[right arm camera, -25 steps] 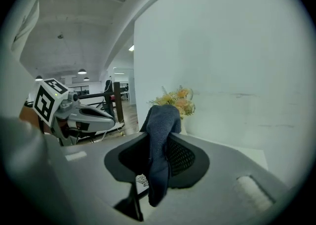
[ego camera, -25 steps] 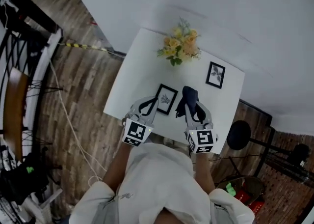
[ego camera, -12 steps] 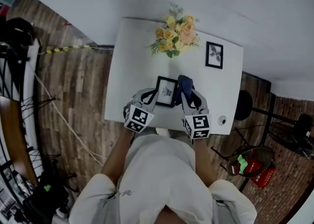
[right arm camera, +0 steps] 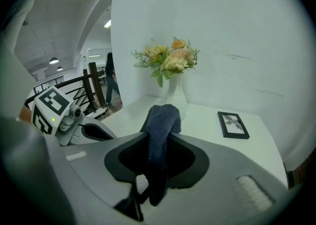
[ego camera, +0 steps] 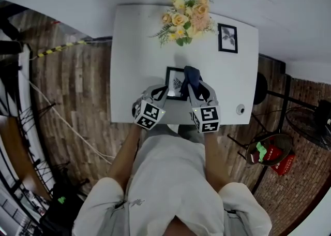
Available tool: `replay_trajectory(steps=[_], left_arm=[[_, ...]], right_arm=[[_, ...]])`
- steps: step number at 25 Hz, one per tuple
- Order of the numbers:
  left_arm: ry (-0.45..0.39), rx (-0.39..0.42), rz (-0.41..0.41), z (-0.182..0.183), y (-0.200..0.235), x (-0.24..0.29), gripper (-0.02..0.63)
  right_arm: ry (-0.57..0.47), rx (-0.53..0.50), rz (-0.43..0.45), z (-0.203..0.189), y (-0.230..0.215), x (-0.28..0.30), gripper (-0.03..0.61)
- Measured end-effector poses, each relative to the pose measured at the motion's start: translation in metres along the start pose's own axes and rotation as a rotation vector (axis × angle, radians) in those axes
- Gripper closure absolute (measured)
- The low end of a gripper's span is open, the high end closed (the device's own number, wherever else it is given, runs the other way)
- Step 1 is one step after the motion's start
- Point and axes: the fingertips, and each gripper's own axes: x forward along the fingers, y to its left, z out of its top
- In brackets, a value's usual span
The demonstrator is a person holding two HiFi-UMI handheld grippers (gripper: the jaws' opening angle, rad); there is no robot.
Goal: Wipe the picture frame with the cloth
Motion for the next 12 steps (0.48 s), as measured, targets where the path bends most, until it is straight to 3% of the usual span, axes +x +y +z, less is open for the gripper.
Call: replay_trajectory(steps=[12], left_arm=[[0.058, -0.034, 0.023, -0.029, 0.001, 0.018, 0.594]], right_arm=[[0.070, -0.017, 0.088, -0.024, 0.026, 0.045, 0.480]])
